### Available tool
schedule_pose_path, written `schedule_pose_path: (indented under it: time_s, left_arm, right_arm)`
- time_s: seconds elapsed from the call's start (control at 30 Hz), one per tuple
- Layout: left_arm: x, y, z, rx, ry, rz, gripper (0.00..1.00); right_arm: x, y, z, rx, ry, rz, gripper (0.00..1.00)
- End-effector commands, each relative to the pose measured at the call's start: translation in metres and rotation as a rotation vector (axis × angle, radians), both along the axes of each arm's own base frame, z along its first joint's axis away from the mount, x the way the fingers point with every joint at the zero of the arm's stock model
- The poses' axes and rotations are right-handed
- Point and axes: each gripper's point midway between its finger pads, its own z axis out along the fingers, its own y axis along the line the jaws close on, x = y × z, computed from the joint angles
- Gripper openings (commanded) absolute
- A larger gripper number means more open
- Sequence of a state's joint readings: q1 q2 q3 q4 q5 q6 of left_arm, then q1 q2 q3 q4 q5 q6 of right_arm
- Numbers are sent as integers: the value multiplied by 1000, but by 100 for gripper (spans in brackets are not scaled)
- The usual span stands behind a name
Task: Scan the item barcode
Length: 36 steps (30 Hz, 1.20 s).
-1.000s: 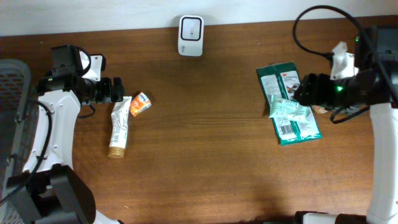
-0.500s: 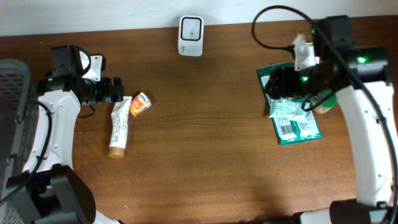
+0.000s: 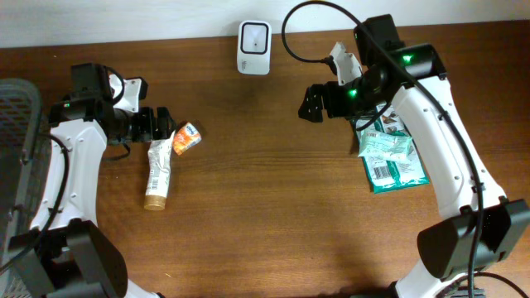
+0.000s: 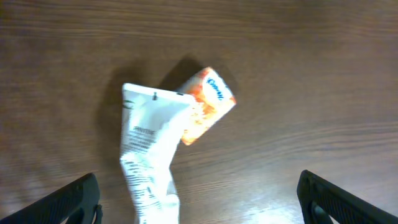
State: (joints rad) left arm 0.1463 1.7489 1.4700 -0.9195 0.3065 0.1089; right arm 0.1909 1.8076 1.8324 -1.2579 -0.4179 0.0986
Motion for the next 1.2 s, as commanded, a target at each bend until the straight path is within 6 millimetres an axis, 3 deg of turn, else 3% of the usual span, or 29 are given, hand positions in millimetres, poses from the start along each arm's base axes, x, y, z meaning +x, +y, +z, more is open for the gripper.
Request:
schedule_pose_path:
  time_s: [0.0, 0.03, 0.07, 0.1, 0.13, 0.27, 0.37, 0.43, 0.5, 0.57, 0.63, 0.7, 0.77, 0.87, 0.93, 0.97, 1.0, 1.07, 1.17]
  left_arm:
    - [-11, 27, -12, 143, 68, 46, 99]
    - [-14, 39, -17, 195, 104, 114, 93]
    - [-16, 50, -21, 236, 124, 174, 76]
    - [-17, 61, -25, 288, 142, 216, 34]
    - [-18, 67, -28, 329, 156, 242, 0]
    - [-28, 83, -58, 553, 247, 340, 0]
    - [-45, 83, -106, 575, 340, 360, 0]
    - [-58, 68, -137, 494, 400, 344, 0]
    - [-63, 34, -155, 330, 423, 290, 0]
    - [-52, -10, -156, 238, 387, 198, 0]
    - [-40, -81, -154, 178, 300, 0, 0]
    - [-40, -122, -153, 190, 242, -136, 0]
    - [-38, -142, -150, 188, 206, -179, 0]
    - [-22, -134, -132, 179, 182, -147, 0]
    - [4, -96, -82, 166, 124, -41, 0]
    - [9, -84, -66, 164, 90, -23, 0]
    - [14, -68, -52, 176, 47, -30, 0]
    - [19, -49, -47, 196, 19, -36, 0]
    - [32, -28, -42, 229, -40, -61, 0]
  right_arm:
    - [0, 3, 3, 9, -15, 23, 98]
    - [0, 3, 3, 7, -16, 23, 99]
    - [1, 2, 2, -4, -17, 18, 98]
    - [1, 0, 2, -12, -17, 16, 98]
    - [0, 0, 2, -13, -15, 16, 98]
    - [0, 0, 2, -13, -15, 16, 98]
    - [0, 0, 1, -13, -14, 16, 98]
    - [0, 0, 2, -17, -23, 32, 98]
    - [0, 0, 2, -17, -25, 35, 98]
    - [0, 0, 2, -17, -26, 35, 99]
    - [0, 0, 2, -17, -25, 35, 98]
    - [0, 0, 2, -17, -25, 35, 98]
    - [0, 0, 2, -17, -25, 35, 99]
    - [0, 0, 0, -18, -21, 36, 98]
    - [-3, 2, -17, -14, 31, 40, 98]
    - [-4, 10, -26, 20, 62, 56, 98]
    - [-4, 20, -36, 39, 78, 79, 88]
    - [-3, 39, -45, 39, 74, 122, 70]
    - [-2, 63, -56, 39, 75, 148, 66]
